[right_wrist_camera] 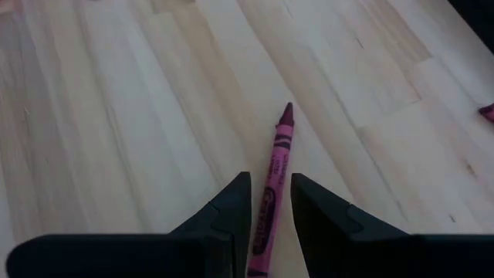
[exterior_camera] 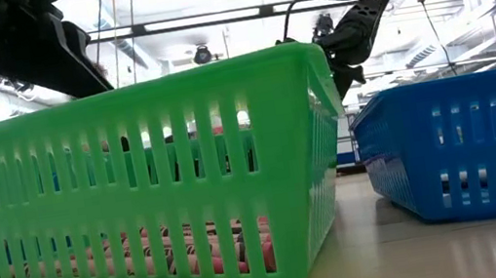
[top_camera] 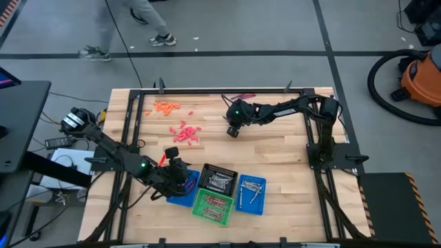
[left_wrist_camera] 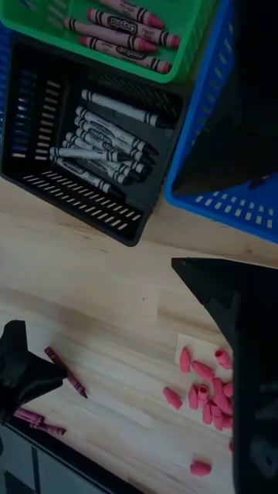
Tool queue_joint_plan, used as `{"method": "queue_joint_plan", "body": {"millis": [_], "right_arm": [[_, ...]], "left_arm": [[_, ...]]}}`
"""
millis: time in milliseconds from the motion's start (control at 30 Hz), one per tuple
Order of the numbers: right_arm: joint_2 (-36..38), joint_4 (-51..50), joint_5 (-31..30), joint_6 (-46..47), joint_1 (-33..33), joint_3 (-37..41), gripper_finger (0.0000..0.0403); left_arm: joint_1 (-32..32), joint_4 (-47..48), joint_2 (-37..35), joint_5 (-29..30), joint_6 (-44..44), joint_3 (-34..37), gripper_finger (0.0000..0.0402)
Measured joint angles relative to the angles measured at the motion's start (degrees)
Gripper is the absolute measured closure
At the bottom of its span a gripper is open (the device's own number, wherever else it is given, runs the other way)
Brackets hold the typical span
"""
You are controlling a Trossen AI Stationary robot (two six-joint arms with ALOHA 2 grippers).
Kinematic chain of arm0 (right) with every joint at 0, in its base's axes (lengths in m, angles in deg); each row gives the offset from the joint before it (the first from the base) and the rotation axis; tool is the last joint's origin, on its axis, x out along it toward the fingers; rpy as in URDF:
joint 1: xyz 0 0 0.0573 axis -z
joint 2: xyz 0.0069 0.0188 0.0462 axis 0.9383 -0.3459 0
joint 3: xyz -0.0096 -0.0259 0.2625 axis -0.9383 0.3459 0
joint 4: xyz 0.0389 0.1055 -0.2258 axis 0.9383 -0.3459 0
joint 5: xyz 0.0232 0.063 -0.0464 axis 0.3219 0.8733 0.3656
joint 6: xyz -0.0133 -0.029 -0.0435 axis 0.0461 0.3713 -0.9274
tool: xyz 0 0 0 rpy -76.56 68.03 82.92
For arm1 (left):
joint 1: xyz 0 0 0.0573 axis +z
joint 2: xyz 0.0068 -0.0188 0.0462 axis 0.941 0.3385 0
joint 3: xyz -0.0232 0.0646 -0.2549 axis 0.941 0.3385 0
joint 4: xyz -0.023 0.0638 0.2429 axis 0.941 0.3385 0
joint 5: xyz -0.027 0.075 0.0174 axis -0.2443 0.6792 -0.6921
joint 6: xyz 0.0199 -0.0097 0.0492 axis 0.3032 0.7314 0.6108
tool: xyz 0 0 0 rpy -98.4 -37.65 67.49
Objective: Sort crayons
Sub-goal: Put the dark red crayon into the left blue bin
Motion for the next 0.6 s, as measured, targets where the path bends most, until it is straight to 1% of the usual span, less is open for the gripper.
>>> {"method": "queue_joint_plan", "body": {"millis": [167, 300, 400, 600], "right_arm": [[0.0, 0.8, 1.6, 1.8, 0.7, 2.5, 0.0309], [0.3, 1.6, 1.9, 2.2, 0.5, 4.5, 0.0325], [0.4, 0.1, 0.2, 2.0, -0.1, 4.8, 0.0347], [0.4, -0.9, -0.7, 0.5, -1.2, 4.5, 0.0395]], "left_arm": [[0.0, 0.0, 0.0, 0.0, 0.0, 0.0, 0.0249], [0.0, 0.0, 0.0, 0.0, 0.4, 0.0, 0.0249], [0.0, 0.0, 0.0, 0.0, 0.6, 0.0, 0.0249], [0.0, -0.1, 0.0, 0.0, -0.6, 0.0, 0.0249]]}}
